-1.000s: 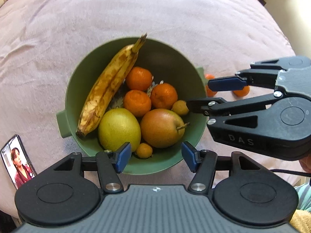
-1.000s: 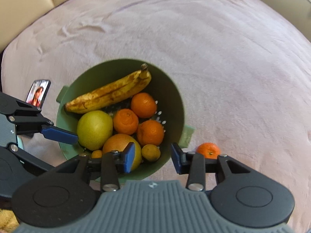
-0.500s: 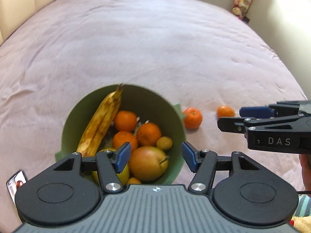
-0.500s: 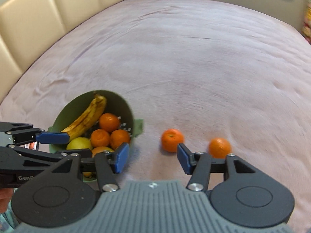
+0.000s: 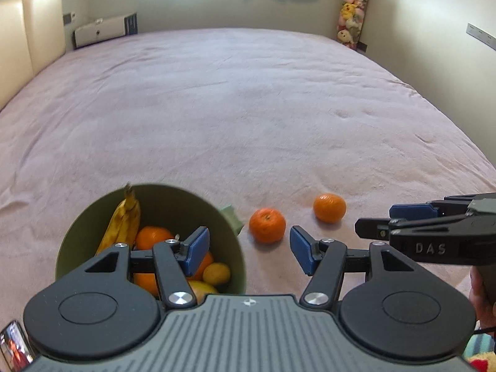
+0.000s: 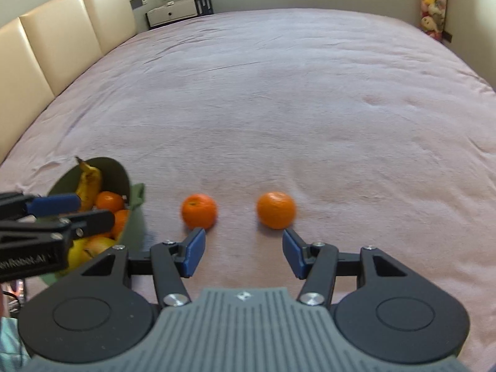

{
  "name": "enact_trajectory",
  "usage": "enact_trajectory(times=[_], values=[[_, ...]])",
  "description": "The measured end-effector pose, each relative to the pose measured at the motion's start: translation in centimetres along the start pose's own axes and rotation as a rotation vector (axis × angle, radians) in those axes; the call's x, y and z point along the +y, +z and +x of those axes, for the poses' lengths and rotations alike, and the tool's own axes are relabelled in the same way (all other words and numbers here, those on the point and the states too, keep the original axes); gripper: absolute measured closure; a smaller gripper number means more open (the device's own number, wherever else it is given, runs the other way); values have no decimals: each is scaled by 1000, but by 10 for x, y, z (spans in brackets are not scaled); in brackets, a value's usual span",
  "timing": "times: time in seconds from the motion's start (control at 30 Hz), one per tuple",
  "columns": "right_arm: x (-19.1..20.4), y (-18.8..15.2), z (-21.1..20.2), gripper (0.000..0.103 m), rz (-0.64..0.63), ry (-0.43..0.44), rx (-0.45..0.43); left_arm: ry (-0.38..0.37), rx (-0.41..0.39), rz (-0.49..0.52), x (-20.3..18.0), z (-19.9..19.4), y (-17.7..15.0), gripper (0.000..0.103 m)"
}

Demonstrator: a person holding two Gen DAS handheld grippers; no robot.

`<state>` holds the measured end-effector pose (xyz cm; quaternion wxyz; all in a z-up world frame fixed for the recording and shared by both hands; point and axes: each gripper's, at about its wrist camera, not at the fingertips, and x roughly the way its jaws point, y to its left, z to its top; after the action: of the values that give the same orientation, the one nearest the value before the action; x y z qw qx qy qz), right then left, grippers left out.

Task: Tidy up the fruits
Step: 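Withdraw both tools from the colander toward the two remaining mandarins, then grasp a mandarin with the right gripper while the left gripper grasps the other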

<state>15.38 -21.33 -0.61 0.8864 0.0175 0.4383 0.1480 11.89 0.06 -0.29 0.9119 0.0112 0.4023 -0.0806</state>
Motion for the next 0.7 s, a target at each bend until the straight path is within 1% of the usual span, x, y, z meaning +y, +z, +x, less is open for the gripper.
enact_trajectory(times=[0.1, 0.2, 0.27, 0.4, 0.5, 0.6, 0.7], values=[[-4, -5, 4, 39, -17, -17, -27, 3, -14, 23, -7, 7, 2, 33], [-6, -8, 8, 39, -53, -30, -66, 6, -25, 54, -16, 14, 4, 33], [-10, -8, 11, 39, -70, -38, -71, 10, -33, 78, -22, 19, 5, 33], [-14, -6, 22, 40, -82, -44, -79, 18, -40, 122, -31, 28, 6, 33], [-14, -4, 31, 42, -101, -47, -77, 6, -41, 141, -34, 32, 7, 33], [-14, -5, 42, 48, -125, -49, -64, -6, -31, 153, -35, 38, 9, 33], [-17, -2, 54, 49, -118, -37, -47, 14, -16, 181, -36, 45, 10, 34]])
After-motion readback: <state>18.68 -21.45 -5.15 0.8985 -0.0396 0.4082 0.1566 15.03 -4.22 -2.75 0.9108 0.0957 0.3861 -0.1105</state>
